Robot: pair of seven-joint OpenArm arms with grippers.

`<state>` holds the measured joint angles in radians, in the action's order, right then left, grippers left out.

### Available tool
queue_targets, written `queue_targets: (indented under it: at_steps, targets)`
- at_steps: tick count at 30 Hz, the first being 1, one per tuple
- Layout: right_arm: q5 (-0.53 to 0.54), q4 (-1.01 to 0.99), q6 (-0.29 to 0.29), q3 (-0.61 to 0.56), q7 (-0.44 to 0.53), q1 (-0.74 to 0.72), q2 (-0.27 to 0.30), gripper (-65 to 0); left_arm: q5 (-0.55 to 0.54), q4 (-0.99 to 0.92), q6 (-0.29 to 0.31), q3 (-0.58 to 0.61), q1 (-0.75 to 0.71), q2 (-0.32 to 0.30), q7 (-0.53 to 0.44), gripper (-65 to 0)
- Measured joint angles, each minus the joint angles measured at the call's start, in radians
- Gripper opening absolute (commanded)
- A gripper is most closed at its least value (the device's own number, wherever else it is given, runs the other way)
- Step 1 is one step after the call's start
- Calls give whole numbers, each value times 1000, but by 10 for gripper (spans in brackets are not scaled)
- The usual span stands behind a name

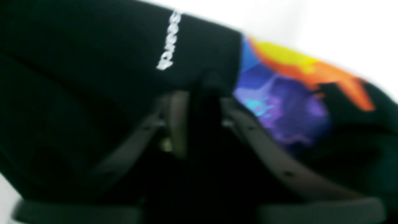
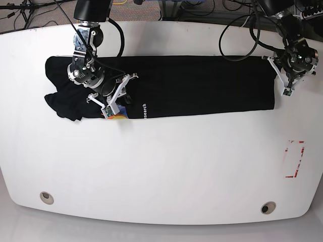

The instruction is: Fold the T-shirt properly

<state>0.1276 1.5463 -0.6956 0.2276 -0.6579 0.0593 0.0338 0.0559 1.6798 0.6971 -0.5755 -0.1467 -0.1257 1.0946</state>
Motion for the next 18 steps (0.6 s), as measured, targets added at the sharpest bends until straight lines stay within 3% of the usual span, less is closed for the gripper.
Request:
queue_targets:
  at_steps: [2,10,18]
  targets:
    - [-1,18,0,0,-5,3,0,-650,0,0,0,0,-1,0,-1,-396]
    - [7,167,0,-7,-8,60,-6,-631,0,0,0,0,-1,0,0,-396]
    - [6,256,3,-106,-23,97,-11,-633,0,0,0,0,-1,0,0,-396]
